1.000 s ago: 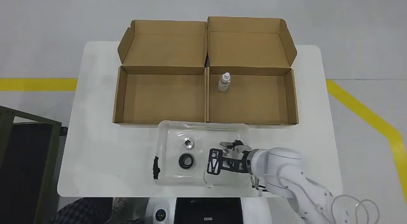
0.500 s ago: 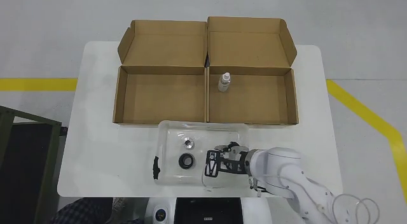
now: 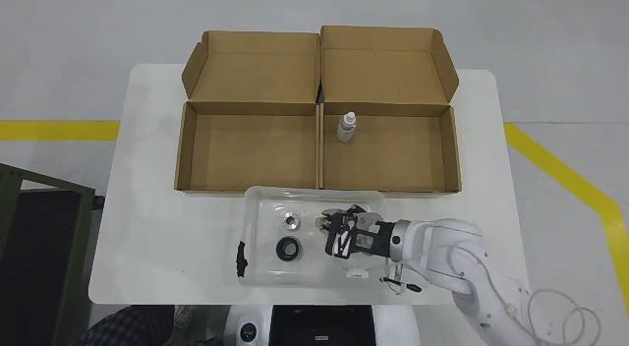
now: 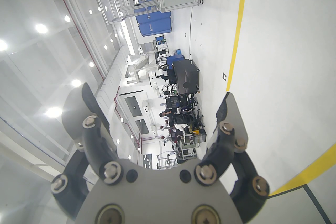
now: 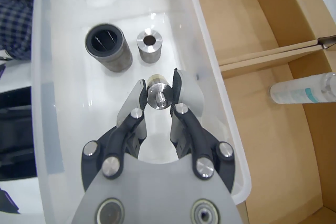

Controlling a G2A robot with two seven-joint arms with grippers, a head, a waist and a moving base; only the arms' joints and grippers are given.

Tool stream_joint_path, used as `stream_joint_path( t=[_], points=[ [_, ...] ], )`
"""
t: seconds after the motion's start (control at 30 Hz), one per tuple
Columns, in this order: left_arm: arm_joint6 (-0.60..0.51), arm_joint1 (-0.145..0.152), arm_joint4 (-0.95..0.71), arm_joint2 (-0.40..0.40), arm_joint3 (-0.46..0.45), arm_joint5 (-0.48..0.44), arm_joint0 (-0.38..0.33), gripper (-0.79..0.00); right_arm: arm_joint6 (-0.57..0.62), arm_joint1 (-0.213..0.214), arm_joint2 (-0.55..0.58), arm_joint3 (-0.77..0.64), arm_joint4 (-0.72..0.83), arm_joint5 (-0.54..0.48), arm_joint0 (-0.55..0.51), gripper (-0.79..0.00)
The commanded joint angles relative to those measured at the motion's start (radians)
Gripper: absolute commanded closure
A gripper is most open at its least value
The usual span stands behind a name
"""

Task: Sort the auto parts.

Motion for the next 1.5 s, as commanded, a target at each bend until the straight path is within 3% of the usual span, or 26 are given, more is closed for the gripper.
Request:
stream_joint_path(
  t=[0.0, 0.23, 0.53, 1.1, 1.47],
  points=[
    [0.0, 0.0, 0.0, 0.0, 0.0, 0.0, 0.0, -0.785, -0.102, 0.001, 0.022, 0.001, 0.064, -0.015, -0.014, 0.0],
    [0.0, 0.0, 0.0, 0.0, 0.0, 0.0, 0.0, -0.785, -0.322, 0.01, 0.14, 0.014, 0.182, -0.027, -0.047, 0.0],
    [0.0, 0.0, 0.0, 0.0, 0.0, 0.0, 0.0, -0.785, -0.433, 0.013, 0.215, 0.024, 0.288, -0.02, -0.046, 0.0],
    [0.0, 0.0, 0.0, 0.0, 0.0, 0.0, 0.0, -0.785, -0.508, 0.015, 0.261, 0.03, 0.35, -0.077, -0.051, 0.0],
    [0.0, 0.0, 0.0, 0.0, 0.0, 0.0, 0.0, -0.785, -0.432, 0.017, 0.264, 0.034, 0.226, -0.034, -0.042, 0.0]
  ],
)
